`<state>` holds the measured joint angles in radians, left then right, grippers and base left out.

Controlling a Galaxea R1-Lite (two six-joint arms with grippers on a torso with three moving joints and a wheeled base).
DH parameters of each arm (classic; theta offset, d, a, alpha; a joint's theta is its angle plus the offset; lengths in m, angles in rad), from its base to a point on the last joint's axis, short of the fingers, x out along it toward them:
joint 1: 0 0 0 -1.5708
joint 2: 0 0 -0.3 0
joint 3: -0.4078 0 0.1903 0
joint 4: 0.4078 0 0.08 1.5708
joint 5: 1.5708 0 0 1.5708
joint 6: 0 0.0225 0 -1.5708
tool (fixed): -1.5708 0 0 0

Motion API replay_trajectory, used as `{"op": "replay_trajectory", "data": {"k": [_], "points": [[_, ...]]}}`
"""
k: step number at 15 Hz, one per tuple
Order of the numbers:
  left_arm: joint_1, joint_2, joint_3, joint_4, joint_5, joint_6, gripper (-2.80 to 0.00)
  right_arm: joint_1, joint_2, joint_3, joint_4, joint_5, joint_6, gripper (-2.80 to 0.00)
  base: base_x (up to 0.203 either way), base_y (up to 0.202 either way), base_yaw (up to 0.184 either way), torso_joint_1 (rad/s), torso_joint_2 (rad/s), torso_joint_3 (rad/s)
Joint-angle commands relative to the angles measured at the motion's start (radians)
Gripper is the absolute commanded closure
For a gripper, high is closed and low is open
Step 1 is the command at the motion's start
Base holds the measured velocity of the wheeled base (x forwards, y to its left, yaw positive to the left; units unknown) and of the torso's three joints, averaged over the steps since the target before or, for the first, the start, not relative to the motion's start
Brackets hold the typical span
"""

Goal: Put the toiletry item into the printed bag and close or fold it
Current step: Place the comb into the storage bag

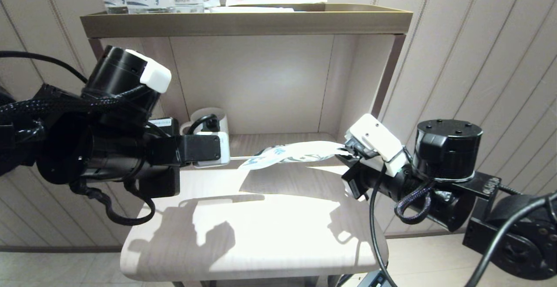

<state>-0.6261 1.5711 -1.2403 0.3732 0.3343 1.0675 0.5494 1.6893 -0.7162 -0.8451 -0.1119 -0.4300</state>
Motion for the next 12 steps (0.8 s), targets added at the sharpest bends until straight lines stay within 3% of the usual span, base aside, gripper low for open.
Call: {"op": "replay_trajectory", "data": {"k": [1,7,12], "points": [[-0.006,-0.022,0.014,0.003,0.005,0.006,0.00,0.000,0.005,0.000,-0.006,0.000,-0.003,0.00,0.000,0.000,0.000,0.000,0.00,0.000],[-0.060,0.001,0.040,-0.002,0.037,0.006,0.00,0.000,0.007,0.000,-0.005,0.000,-0.003,0.00,0.000,0.000,0.000,0.000,0.00,0.000],[-0.065,0.033,0.031,-0.008,0.051,0.006,0.00,0.001,0.006,0.001,-0.005,0.000,-0.003,0.00,0.000,0.000,0.000,0.000,0.00,0.000]]}}
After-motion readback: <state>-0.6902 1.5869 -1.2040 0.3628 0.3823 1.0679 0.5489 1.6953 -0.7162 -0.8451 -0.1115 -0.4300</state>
